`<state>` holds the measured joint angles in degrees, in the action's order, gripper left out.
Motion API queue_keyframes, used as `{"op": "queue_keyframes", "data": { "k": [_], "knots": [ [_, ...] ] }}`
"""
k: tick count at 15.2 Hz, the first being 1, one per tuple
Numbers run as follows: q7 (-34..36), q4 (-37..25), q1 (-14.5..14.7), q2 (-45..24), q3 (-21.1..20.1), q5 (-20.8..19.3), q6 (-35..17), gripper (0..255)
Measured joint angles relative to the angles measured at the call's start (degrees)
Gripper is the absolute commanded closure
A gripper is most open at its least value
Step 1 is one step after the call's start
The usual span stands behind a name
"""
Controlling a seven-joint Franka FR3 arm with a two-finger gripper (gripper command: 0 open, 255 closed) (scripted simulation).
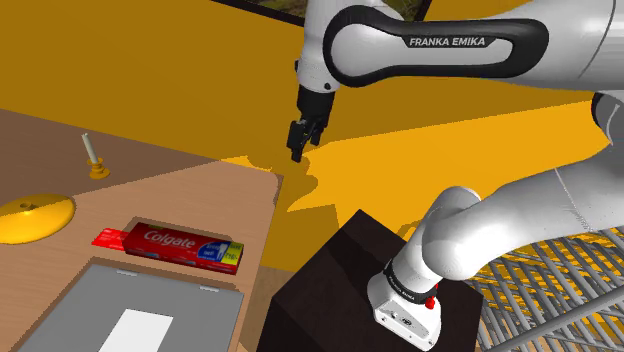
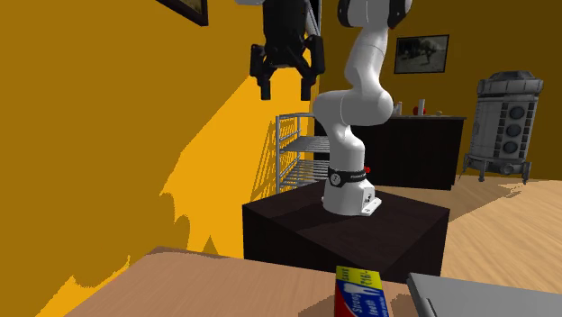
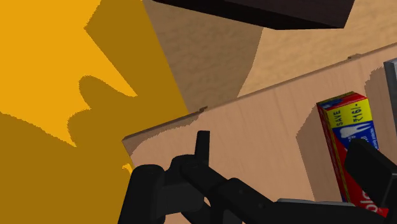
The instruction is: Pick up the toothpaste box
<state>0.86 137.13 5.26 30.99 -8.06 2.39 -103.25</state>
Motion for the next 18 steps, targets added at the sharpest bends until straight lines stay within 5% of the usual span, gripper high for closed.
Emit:
{"op": "queue_keyframes", "data": {
  "k": [10,18],
  "knots": [
    [6.35,-2.55,2.82,-17.02,-7.07,0.18,-13.67,0],
    [13.05,-10.09,5.17,-33.7,-11.25,-4.43,-21.48,0]
  ]
}}
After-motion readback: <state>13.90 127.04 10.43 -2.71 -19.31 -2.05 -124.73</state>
